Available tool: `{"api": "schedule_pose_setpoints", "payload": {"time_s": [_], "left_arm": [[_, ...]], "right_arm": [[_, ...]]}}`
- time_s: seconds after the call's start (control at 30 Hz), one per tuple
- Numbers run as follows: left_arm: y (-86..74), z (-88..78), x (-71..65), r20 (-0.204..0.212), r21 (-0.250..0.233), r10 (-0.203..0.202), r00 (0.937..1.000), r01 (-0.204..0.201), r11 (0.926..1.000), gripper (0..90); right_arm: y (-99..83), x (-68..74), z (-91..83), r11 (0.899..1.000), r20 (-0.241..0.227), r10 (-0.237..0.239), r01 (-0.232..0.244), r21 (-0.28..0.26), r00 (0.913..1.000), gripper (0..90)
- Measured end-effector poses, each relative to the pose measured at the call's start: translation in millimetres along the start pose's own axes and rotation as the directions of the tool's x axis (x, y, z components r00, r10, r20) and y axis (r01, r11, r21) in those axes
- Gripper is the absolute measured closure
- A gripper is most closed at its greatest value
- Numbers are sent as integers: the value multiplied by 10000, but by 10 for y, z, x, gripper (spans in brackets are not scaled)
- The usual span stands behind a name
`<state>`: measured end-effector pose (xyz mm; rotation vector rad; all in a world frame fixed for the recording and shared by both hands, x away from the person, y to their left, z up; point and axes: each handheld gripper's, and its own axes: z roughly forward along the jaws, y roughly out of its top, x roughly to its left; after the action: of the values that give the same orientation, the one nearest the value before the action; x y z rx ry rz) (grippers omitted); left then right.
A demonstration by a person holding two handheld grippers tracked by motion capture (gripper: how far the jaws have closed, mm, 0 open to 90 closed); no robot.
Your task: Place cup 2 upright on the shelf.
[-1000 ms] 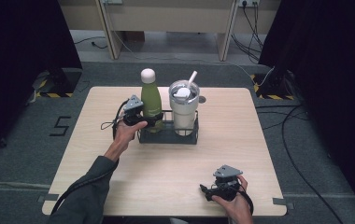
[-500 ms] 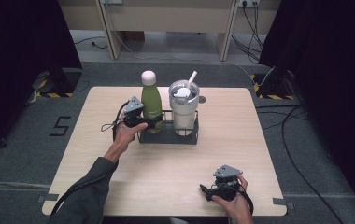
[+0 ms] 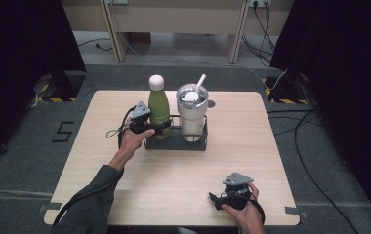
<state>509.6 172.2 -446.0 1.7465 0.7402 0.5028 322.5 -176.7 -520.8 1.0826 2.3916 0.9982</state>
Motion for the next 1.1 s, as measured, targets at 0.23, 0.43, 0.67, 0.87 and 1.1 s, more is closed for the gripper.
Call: {"api": "schedule_pose_setpoints", "payload": {"time_s": [0.23, 0.43, 0.67, 0.87, 1.1], "left_arm": [[9, -11, -7, -26, 32, -20, 10000, 20, 10000, 171], [40, -47, -3, -99, 82, 82, 9999, -81, 9999, 150], [42, -74, -6, -26, 119, 39, 10000, -39, 9999, 148], [31, -90, -18, 61, 185, 13, 10000, -14, 9998, 148], [41, -136, 2, 86, 132, -69, 9999, 68, 9999, 148]], "right_arm": [[0, 0, -1, 10000, 16, 1, -1, 4, 10000, 86], [0, 0, 1, 10000, 2, -3, 3, -6, 10000, 87], [0, -1, 1, 10000, -3, -8, 8, -5, 10000, 86], [0, 0, 2, 10000, -22, 7, -7, -8, 10000, 86], [0, -1, 2, 10000, -14, -3, 3, -7, 10000, 86]]}}
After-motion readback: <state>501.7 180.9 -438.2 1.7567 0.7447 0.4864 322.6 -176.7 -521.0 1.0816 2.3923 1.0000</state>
